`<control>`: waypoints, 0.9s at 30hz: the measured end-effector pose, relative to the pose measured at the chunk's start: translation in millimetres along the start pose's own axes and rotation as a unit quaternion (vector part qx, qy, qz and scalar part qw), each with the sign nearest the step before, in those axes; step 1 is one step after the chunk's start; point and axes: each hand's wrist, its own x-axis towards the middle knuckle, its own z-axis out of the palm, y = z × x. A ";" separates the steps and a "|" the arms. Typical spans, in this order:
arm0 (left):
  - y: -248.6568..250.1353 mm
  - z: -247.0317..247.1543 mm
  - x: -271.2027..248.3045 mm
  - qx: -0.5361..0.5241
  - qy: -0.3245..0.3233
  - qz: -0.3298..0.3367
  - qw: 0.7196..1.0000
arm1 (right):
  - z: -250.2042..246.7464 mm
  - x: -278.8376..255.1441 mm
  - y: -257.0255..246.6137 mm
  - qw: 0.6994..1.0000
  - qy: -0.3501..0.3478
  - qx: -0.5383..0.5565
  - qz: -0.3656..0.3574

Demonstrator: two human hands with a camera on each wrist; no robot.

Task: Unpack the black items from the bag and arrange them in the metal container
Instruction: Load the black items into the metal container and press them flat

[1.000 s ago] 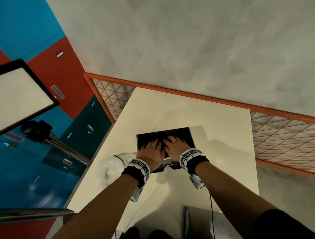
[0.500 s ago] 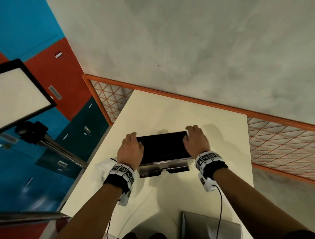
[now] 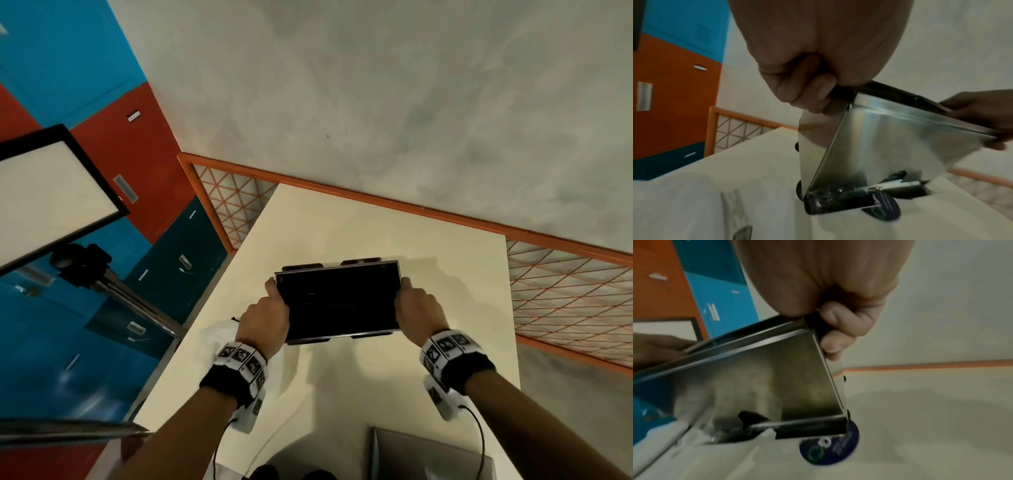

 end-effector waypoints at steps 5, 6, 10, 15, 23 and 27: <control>12.6 9.6 -4.2 -0.024 -0.017 -0.011 0.999 | -0.3 4.9 3.3 0.999 -0.034 -0.016 0.017; 14.8 10.1 -6.2 -0.027 -0.016 -0.012 0.999 | -2.4 3.9 3.7 0.999 -0.035 -0.012 0.018; 11.4 21.0 -15.5 -0.082 0.014 -0.042 0.996 | -16.9 -5.7 -8.5 0.999 0.011 -0.045 -0.003; 0.2 21.1 -29.1 -0.197 0.040 -0.092 0.975 | -33.3 -12.4 -38.4 0.990 0.053 -0.112 -0.068; 20.7 -5.4 -4.7 -0.076 0.191 0.152 0.967 | -13.4 -7.0 -12.1 0.998 0.030 -0.044 -0.026; 36.5 29.7 2.0 0.001 0.027 0.329 0.944 | -3.2 -12.2 -2.3 0.999 0.030 -0.013 0.000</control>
